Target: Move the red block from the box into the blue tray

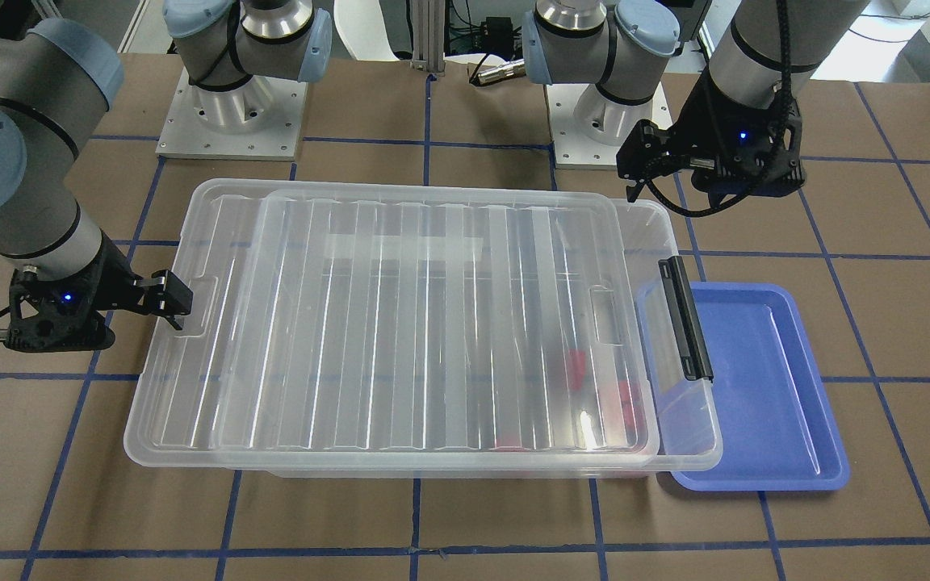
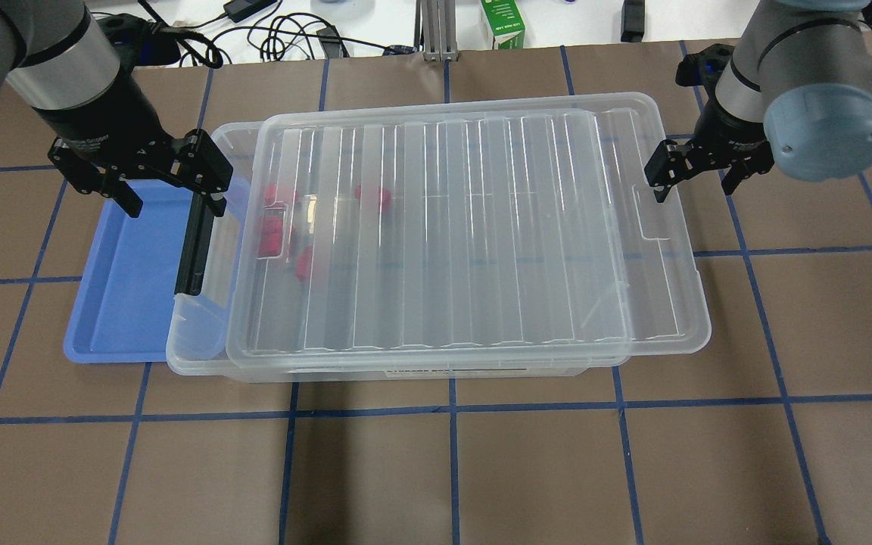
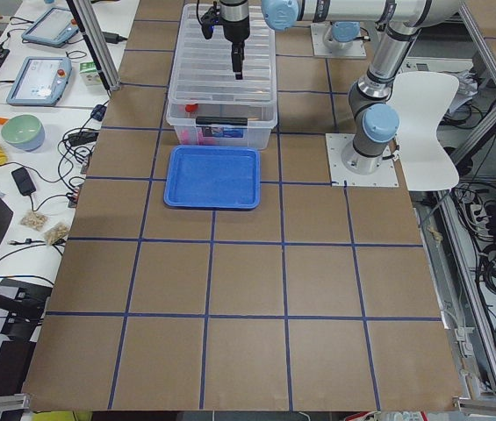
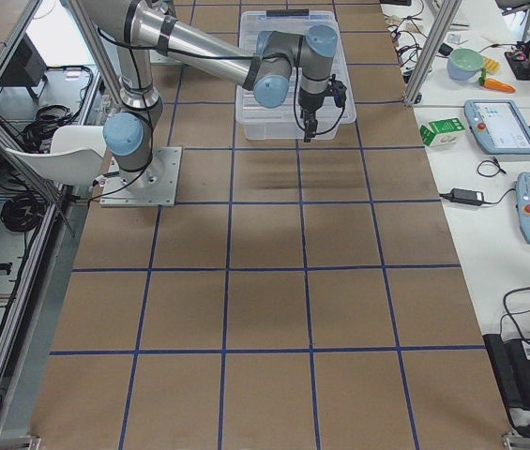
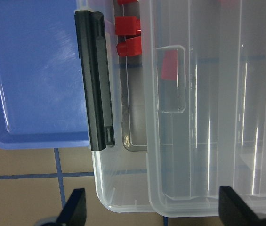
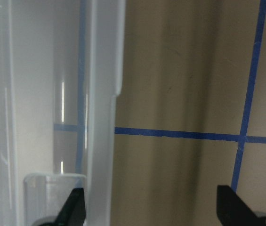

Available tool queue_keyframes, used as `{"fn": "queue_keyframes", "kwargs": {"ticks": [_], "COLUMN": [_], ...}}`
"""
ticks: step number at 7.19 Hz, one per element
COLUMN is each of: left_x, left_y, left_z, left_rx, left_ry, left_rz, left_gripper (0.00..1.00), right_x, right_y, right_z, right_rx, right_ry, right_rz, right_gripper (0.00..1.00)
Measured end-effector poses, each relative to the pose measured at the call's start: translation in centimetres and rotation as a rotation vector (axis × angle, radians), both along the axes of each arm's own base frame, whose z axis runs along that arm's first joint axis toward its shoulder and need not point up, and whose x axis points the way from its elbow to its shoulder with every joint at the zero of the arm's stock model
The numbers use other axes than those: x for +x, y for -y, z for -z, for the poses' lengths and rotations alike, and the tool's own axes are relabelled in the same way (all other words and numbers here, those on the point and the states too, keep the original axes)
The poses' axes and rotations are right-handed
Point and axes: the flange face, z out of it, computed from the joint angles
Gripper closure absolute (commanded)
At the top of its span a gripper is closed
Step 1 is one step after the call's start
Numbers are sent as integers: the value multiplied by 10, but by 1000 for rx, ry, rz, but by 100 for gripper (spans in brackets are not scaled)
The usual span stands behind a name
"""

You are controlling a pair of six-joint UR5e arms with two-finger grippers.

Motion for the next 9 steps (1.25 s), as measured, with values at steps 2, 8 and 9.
{"fn": "queue_keyframes", "kwargs": {"ticks": [2, 8, 9], "left_x": [-1, 1, 0], "left_y": [0, -3, -2], "left_z": [0, -4, -2], "left_rx": [-1, -6, -2], "left_ry": [-14, -2, 1], "left_rz": [3, 0, -11], "left_gripper": [0, 0, 0], "right_x": [-24, -87, -96], "right_y": [0, -3, -4], "right_z": [-1, -6, -6], "right_rx": [2, -1, 0], "right_ry": [0, 0, -6], "right_rz": [-2, -61, -67], "right_gripper": [3, 3, 3]}}
